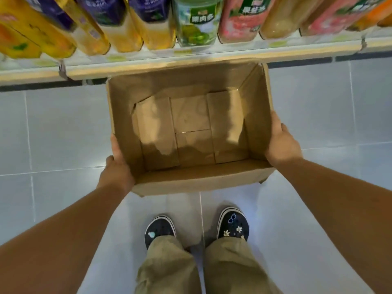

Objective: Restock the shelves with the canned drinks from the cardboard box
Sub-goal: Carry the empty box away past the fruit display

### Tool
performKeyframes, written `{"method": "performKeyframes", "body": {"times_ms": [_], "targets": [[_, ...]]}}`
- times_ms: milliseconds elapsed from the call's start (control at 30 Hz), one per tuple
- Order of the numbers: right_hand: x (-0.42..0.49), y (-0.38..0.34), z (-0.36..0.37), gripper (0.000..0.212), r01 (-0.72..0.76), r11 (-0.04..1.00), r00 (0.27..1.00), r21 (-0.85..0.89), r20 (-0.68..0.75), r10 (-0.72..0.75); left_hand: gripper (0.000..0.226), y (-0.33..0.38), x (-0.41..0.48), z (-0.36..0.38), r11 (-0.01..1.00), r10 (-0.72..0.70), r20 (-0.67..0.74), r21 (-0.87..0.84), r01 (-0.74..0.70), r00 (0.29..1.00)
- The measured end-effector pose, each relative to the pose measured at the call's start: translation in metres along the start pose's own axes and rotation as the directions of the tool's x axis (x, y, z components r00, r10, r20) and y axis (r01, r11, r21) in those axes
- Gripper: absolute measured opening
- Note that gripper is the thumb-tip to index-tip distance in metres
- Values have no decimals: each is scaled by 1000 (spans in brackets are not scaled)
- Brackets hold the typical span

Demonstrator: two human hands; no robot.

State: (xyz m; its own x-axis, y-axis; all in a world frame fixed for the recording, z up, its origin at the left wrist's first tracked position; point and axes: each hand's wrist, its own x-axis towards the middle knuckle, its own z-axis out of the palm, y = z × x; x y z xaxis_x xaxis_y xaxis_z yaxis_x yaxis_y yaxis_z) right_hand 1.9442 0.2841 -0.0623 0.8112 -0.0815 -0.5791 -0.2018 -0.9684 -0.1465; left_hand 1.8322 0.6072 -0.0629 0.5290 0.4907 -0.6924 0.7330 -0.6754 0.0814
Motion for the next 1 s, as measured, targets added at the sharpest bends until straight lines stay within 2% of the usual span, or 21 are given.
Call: {"method": "performKeyframes", "body": {"times_ms": [100, 233, 367, 633, 767, 1000], "targets": [[-4, -1, -4, 82, 21, 993, 999, -120, -44, -26, 108, 3, -5, -7, 999, 8, -23, -42, -9, 1000], [-31, -4, -32, 79, 12, 980, 998, -197, -52, -23, 92, 8, -28, -43, 998, 3, -88, -67, -9, 996], [-83, -8, -84, 74, -26, 986, 999, -167, -41, 20, 83, 8, -73, -95, 997, 49, -83, -54, -54, 995], [-219, -30, -240, 69, 17, 1000, 984, -8, -175, -18, 88, 23, -223, -235, 990, 143, -173, 2, -145, 975], [-288, -41, -319, 60, 106, 994, 960, 20, -263, -97, 78, 27, -299, -311, 980, 198, -247, 57, -190, 948], [-385, -49, -421, 61, 118, 991, 890, 58, -450, -79, 83, 39, -419, -414, 957, 282, -412, 52, -286, 867]]}}
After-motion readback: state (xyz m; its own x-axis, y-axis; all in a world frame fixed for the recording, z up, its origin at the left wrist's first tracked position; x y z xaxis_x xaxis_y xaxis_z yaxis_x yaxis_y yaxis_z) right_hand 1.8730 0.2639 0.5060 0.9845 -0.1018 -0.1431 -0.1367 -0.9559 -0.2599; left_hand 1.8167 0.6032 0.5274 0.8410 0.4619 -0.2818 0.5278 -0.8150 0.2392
